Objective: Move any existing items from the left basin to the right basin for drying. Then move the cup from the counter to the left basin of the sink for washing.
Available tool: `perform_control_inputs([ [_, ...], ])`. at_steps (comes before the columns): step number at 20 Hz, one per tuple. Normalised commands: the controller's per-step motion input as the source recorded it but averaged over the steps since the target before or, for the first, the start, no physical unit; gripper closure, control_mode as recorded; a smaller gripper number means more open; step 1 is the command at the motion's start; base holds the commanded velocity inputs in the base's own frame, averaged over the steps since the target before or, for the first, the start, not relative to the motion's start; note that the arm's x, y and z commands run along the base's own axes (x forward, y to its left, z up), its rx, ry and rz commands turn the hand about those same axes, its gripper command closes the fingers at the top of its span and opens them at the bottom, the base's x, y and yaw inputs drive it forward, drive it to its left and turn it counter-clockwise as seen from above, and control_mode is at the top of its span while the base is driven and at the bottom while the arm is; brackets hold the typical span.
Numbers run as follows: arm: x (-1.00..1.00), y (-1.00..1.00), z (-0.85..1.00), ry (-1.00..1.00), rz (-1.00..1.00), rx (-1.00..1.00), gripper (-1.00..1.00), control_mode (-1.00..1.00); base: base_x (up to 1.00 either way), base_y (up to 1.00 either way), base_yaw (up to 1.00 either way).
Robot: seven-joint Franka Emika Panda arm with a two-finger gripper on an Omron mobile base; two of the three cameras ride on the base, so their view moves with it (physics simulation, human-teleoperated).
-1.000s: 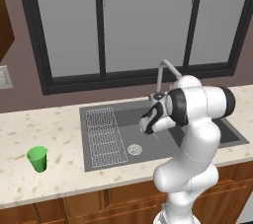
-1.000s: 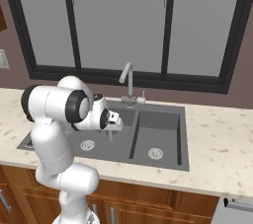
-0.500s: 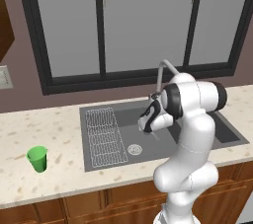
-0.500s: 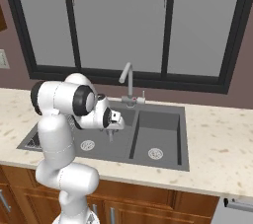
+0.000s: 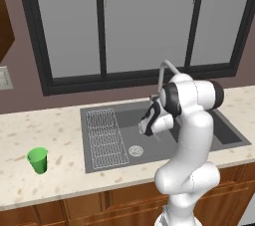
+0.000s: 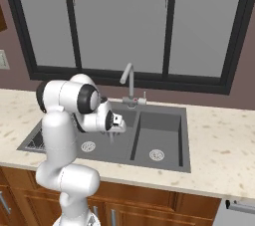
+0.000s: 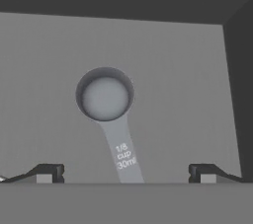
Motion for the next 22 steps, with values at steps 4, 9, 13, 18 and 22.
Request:
perform_control_inputs([
  [4, 0.00, 0.00, -0.21, 0.00, 0.00, 0.00, -1.00, -1.00, 0.00, 0.00, 0.00],
  [9, 0.00, -0.01, -0.16, 0.00, 0.00, 0.00, -1.00, -1.00, 0.00, 0.00, 0.00],
  [13, 0.00, 0.00, -0.16, 0.00, 0.00, 0.00, -1.00, -1.00, 0.00, 0.00, 0.00],
  [18, 0.00, 0.00, -0.19, 0.00, 0.00, 0.00, -1.00, -1.00, 0.00, 0.00, 0.00],
  [22, 0.01, 0.00, -0.24, 0.00, 0.00, 0.00, -1.00, -1.00, 0.00, 0.00, 0.00],
])
